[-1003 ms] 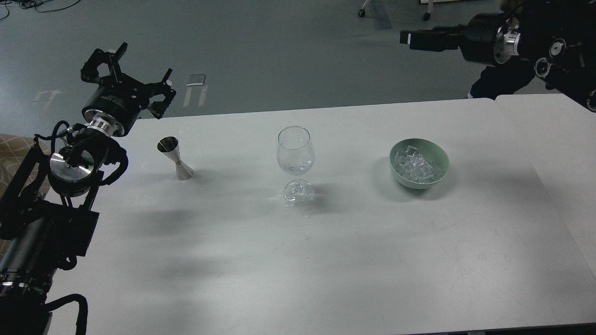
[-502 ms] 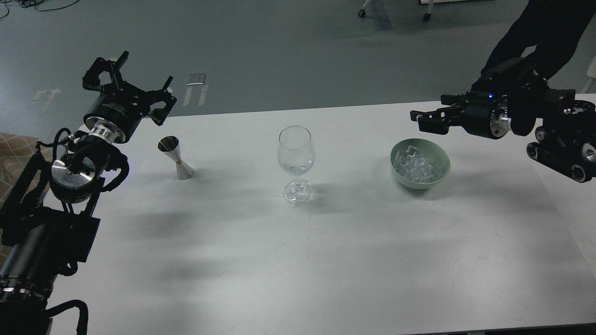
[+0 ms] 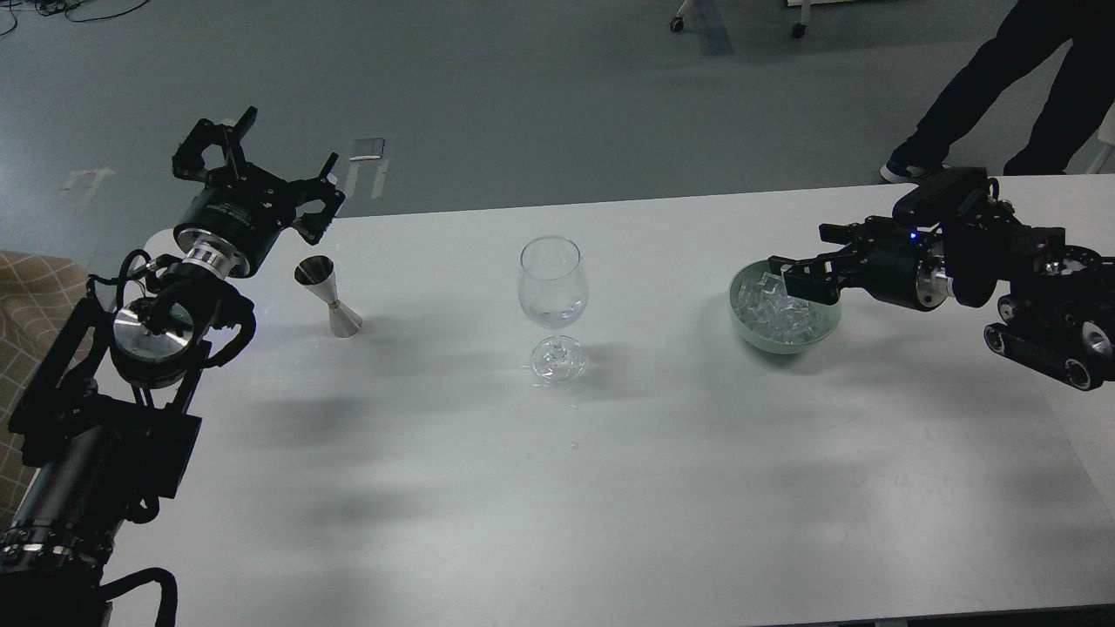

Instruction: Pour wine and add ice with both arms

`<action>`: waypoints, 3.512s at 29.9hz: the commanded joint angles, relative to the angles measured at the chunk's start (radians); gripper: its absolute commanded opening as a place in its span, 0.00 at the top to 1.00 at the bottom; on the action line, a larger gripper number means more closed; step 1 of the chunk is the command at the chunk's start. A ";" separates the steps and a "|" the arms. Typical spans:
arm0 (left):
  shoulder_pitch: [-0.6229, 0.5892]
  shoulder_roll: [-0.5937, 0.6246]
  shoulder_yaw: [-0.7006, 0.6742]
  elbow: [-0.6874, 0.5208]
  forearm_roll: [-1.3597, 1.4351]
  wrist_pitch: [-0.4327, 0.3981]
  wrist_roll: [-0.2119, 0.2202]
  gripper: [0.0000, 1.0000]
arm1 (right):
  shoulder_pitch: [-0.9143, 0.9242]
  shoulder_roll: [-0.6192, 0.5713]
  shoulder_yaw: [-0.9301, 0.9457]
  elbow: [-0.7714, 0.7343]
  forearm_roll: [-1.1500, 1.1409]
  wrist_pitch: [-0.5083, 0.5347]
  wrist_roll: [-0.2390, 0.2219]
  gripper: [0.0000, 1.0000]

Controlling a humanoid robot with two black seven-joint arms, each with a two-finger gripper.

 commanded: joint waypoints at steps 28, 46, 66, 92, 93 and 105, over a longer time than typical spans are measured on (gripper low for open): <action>0.006 0.015 -0.014 -0.001 -0.001 -0.006 0.001 0.06 | -0.042 -0.071 0.012 0.131 0.001 -0.044 -0.007 0.18; 0.011 0.011 -0.008 0.000 -0.001 -0.006 0.000 0.06 | -0.130 -0.011 0.087 0.065 0.013 -0.042 -0.034 0.31; 0.049 0.012 -0.017 -0.016 -0.001 -0.005 -0.002 0.06 | -0.142 -0.010 0.110 0.027 0.013 -0.031 -0.052 0.42; 0.060 0.011 -0.023 -0.024 -0.003 -0.008 -0.005 0.06 | -0.142 0.018 0.112 0.028 0.013 -0.031 -0.050 0.42; 0.060 0.011 -0.022 -0.023 -0.003 -0.008 -0.005 0.06 | -0.142 0.018 0.112 0.028 0.013 -0.031 -0.050 0.42; 0.063 0.011 -0.022 -0.010 -0.003 -0.008 -0.017 0.05 | -0.144 0.033 0.109 -0.007 0.010 -0.031 -0.050 0.52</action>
